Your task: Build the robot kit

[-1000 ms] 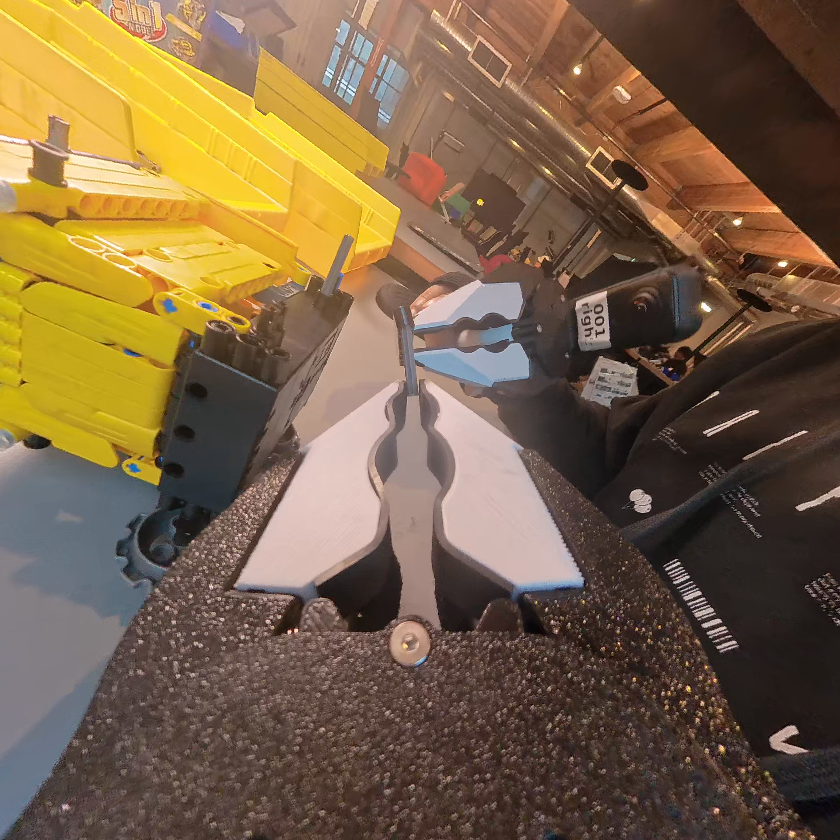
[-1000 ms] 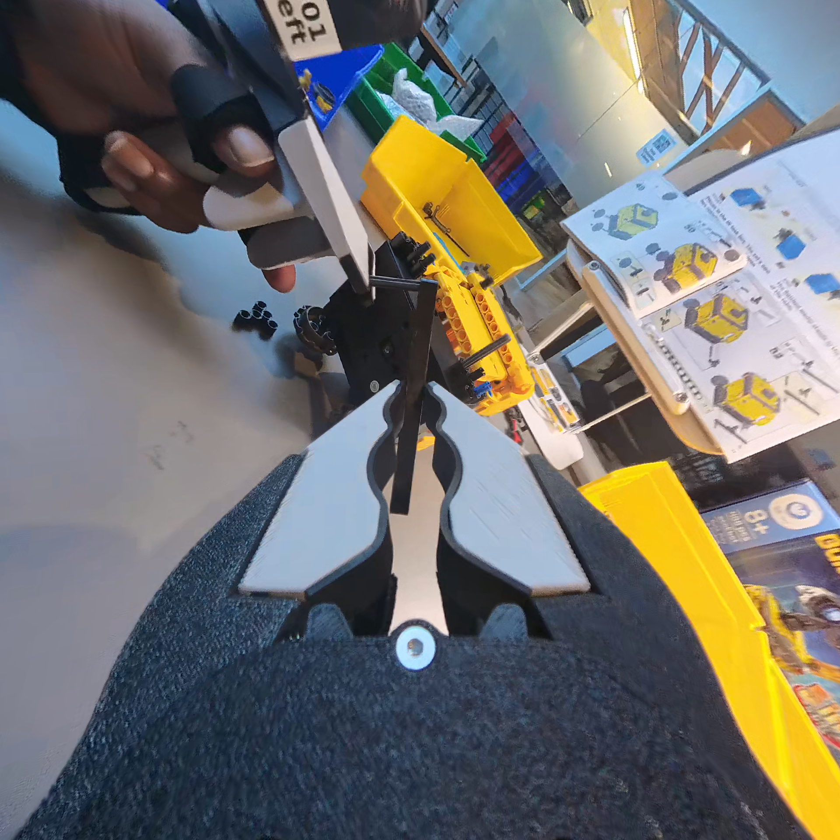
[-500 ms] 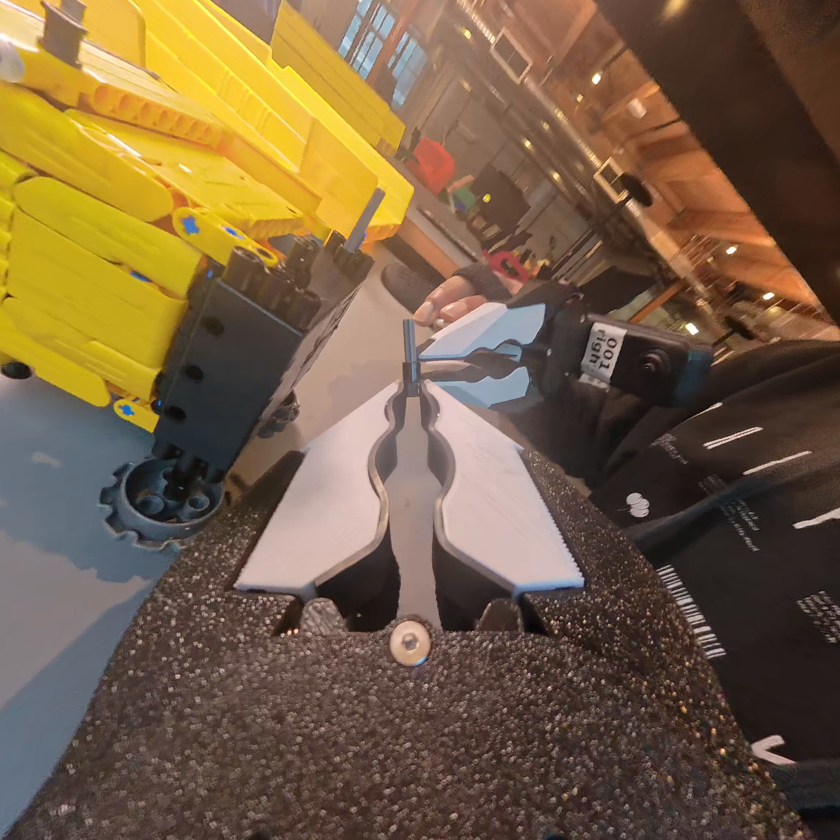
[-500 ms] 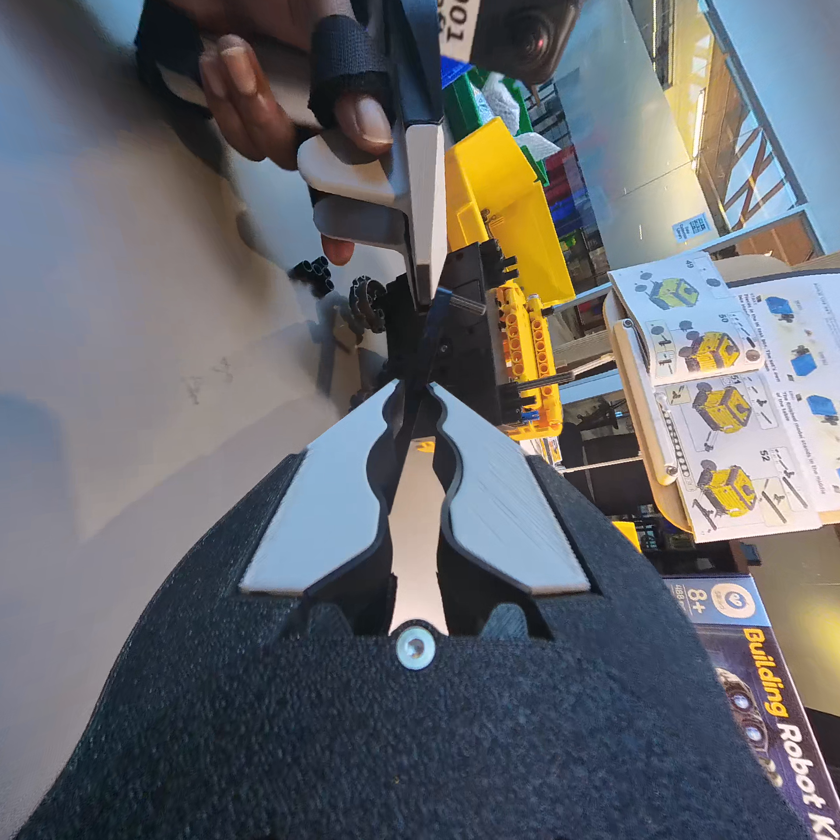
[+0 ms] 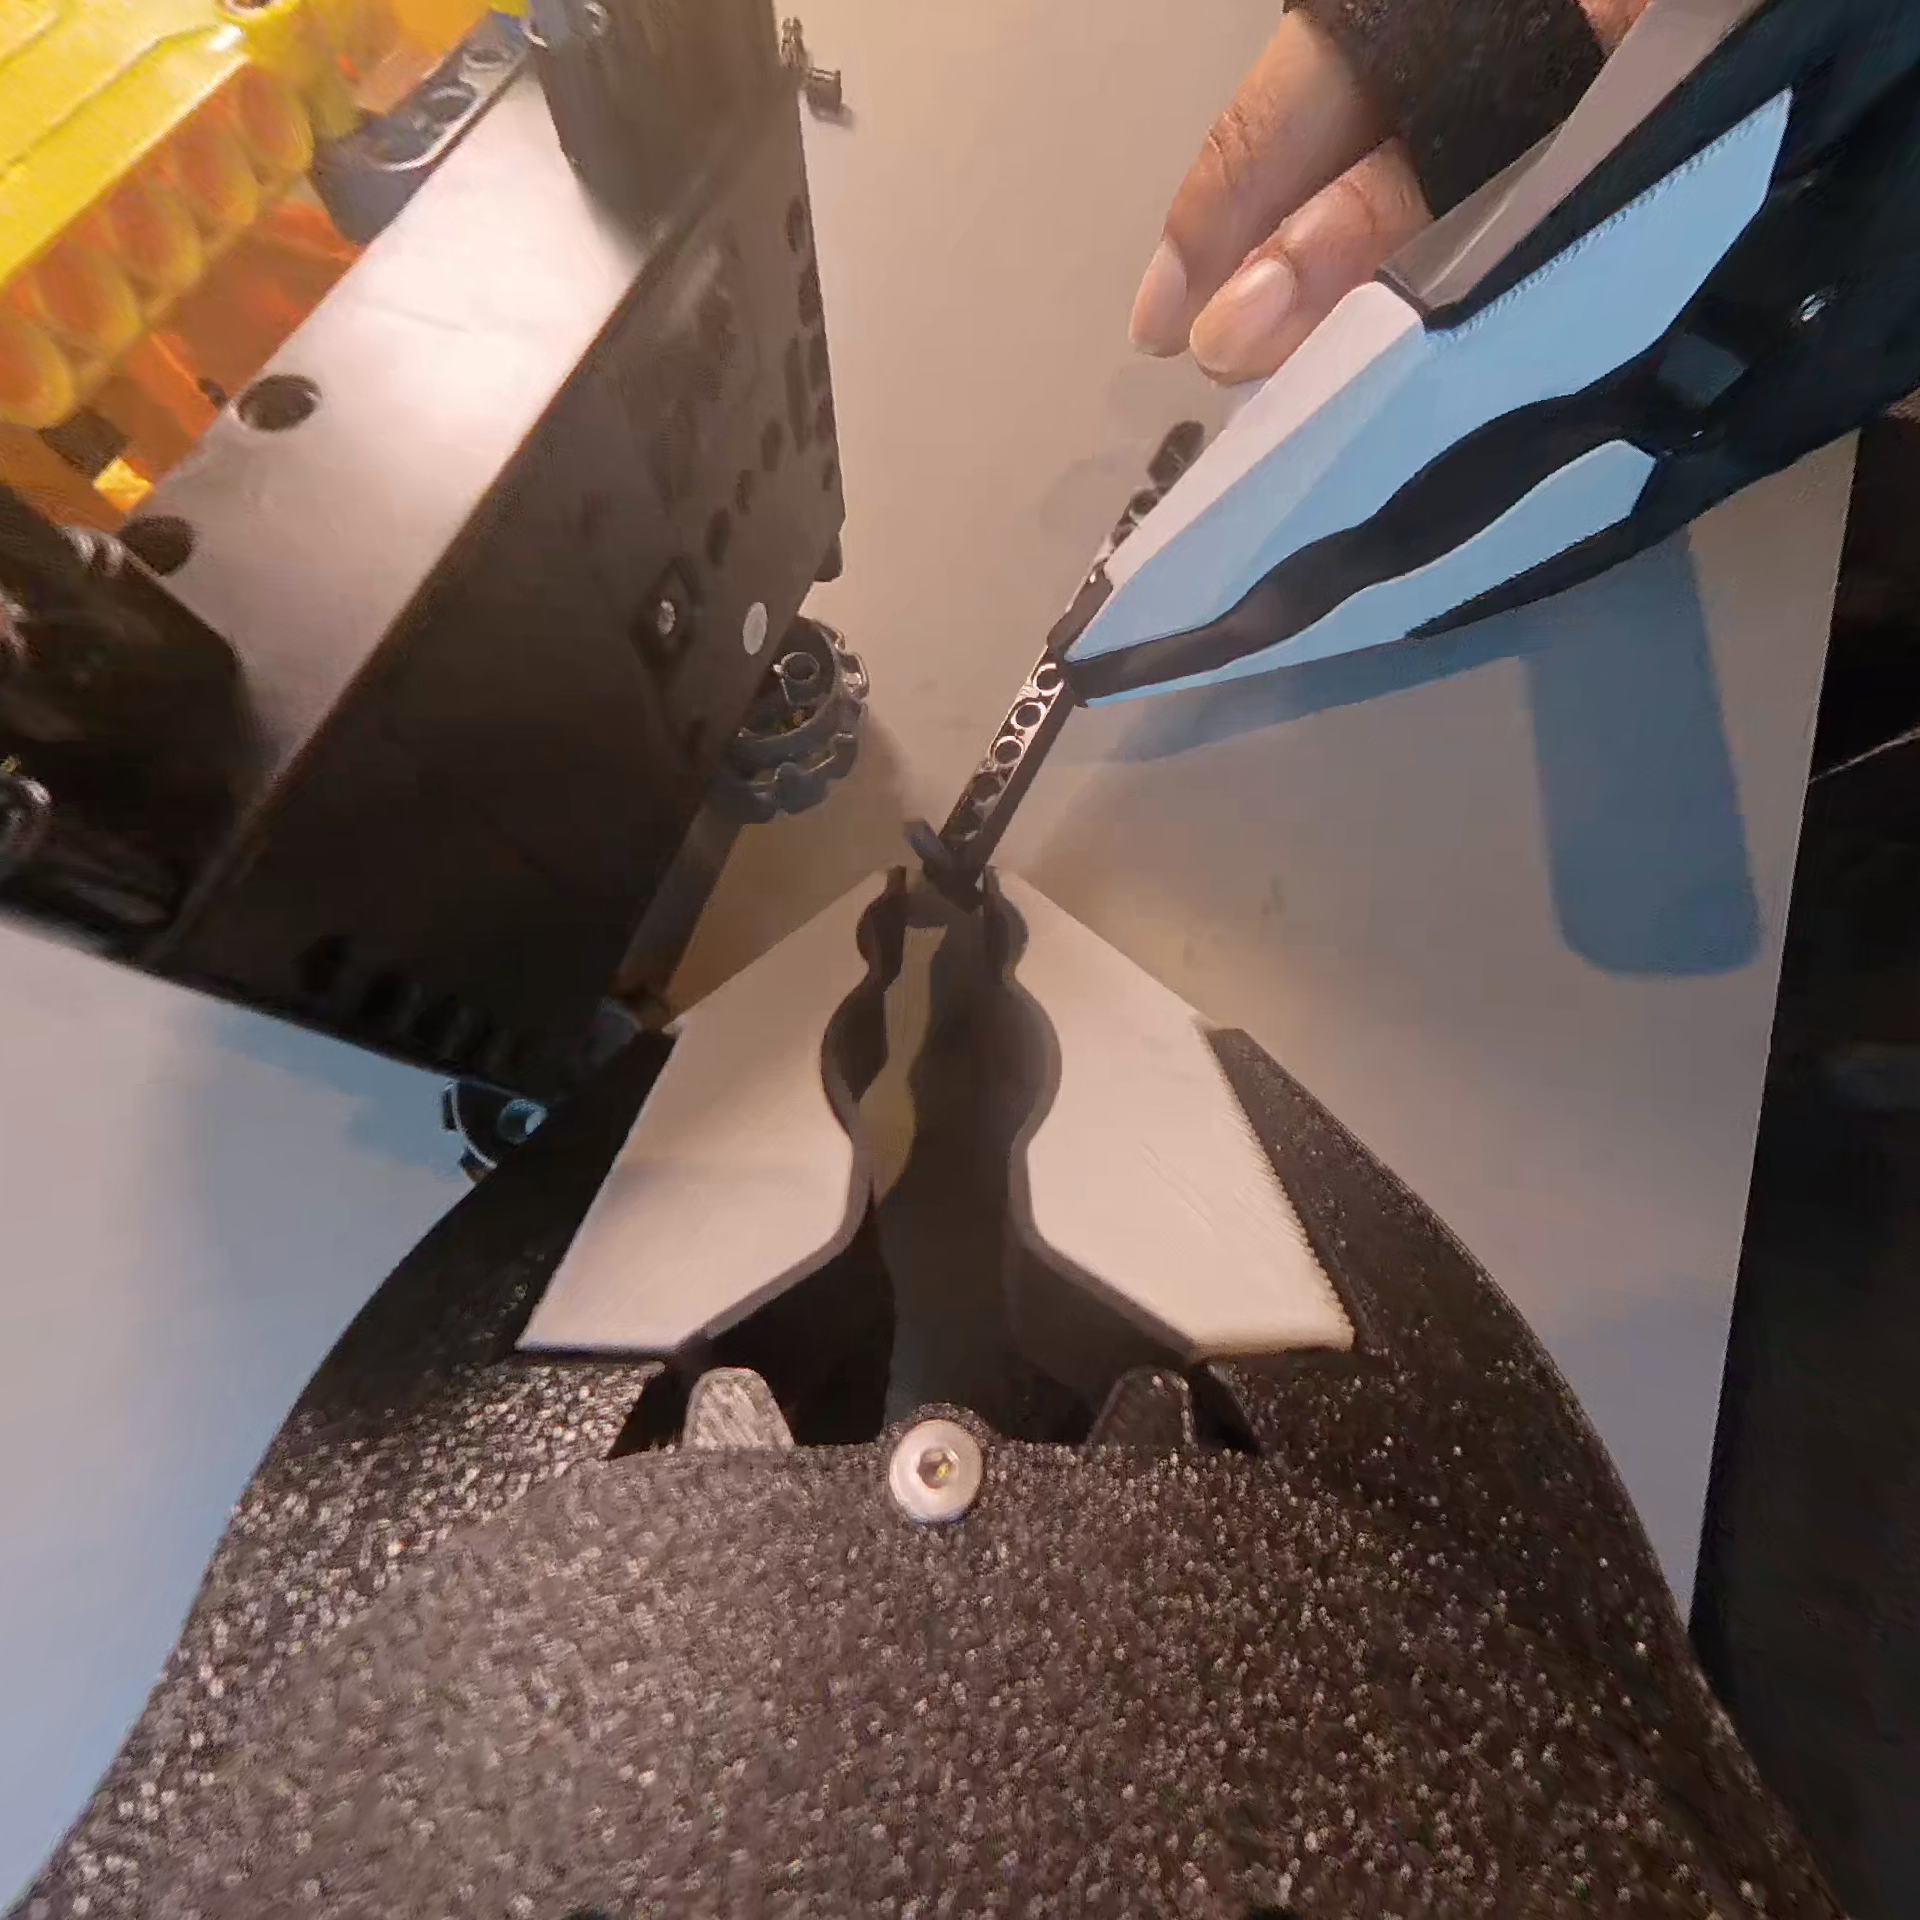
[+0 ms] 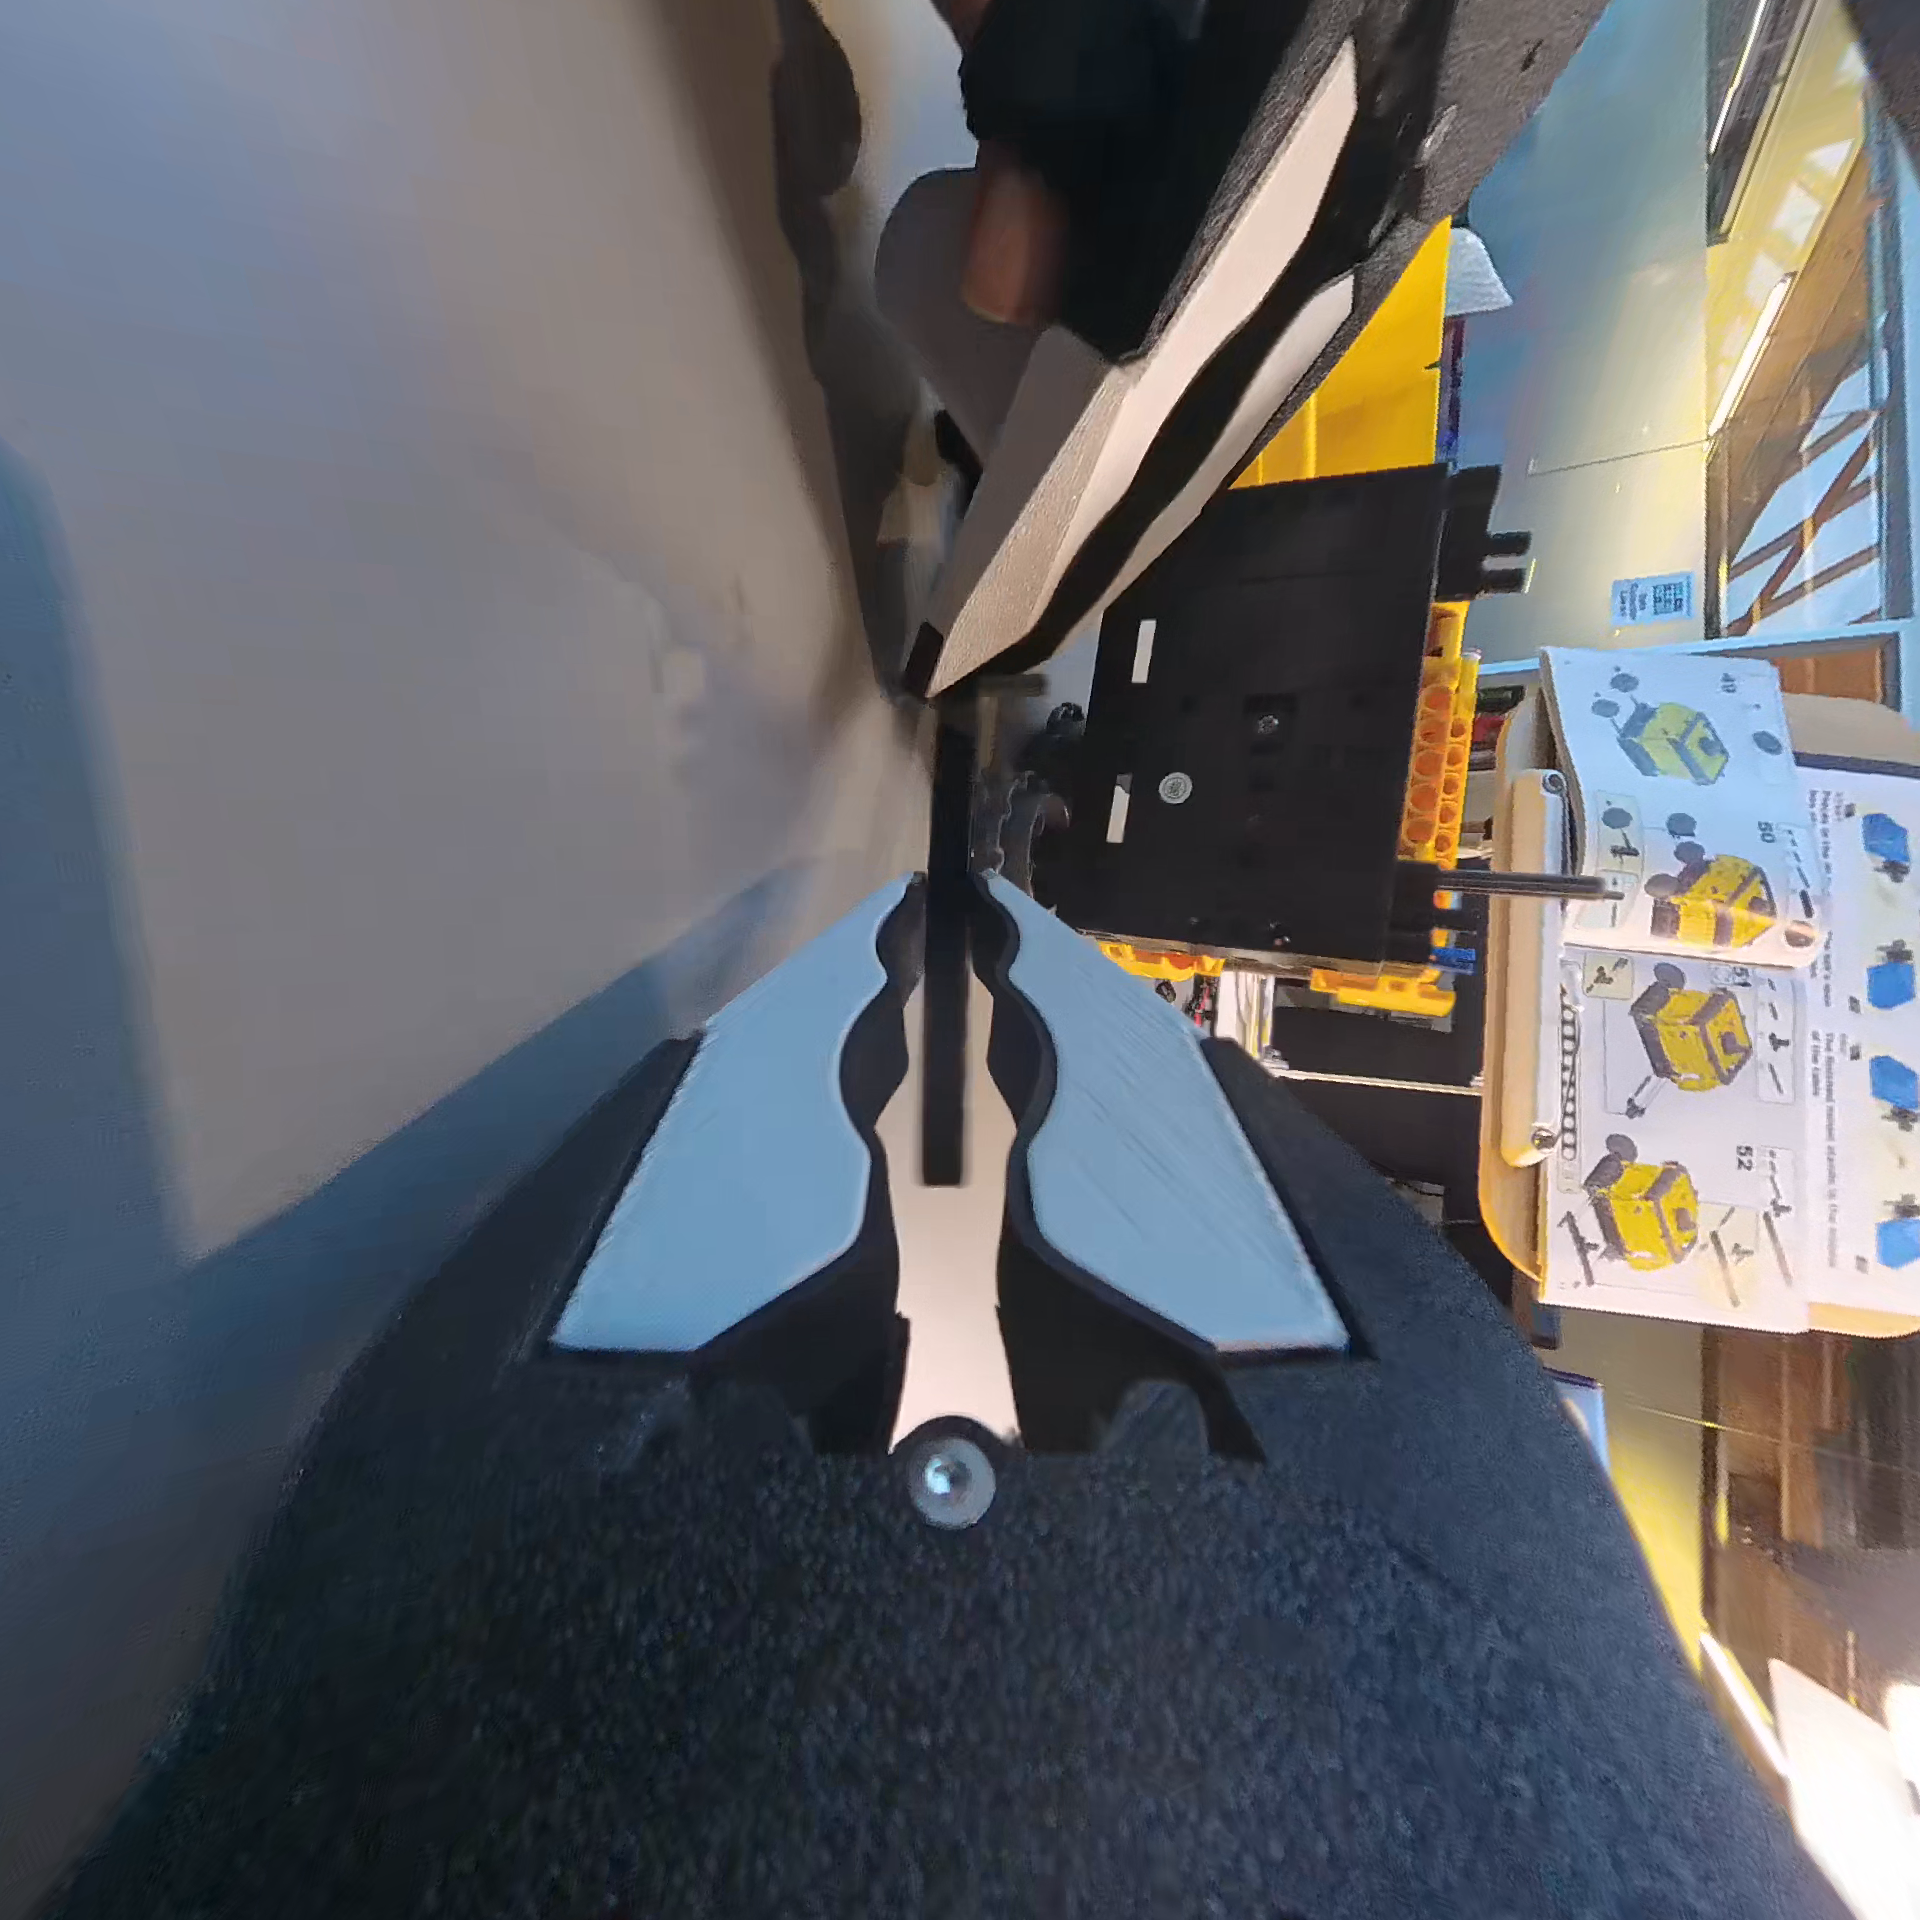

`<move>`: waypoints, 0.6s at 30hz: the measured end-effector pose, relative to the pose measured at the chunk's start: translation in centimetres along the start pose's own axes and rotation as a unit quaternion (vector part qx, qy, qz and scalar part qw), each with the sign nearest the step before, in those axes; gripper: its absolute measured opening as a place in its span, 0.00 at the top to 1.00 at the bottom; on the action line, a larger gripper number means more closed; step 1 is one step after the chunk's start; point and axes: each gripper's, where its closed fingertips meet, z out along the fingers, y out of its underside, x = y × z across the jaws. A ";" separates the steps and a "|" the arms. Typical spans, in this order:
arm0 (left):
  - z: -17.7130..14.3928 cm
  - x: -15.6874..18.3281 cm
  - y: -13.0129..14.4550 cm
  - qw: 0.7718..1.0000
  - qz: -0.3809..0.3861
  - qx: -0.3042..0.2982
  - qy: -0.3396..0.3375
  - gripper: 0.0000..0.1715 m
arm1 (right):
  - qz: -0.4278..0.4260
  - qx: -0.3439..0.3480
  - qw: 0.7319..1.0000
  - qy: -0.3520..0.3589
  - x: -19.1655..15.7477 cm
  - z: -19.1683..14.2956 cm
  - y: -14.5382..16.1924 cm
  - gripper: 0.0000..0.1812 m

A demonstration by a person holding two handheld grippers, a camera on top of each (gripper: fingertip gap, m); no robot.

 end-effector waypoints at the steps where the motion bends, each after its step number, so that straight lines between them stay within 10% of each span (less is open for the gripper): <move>1: -0.1 0.0 -0.1 1.000 -0.001 0.004 0.002 0.92 | -0.010 0.000 1.000 -0.003 -0.1 0.0 0.1 0.96; 13: -0.5 1.4 0.3 0.998 0.057 0.008 0.031 0.95 | -0.040 0.025 0.999 -0.011 -1.3 0.1 -0.3 0.96; 18: -0.4 1.9 0.4 0.994 0.111 -0.006 0.024 0.99 | 0.117 0.049 0.989 -0.077 -1.3 -0.3 0.0 0.92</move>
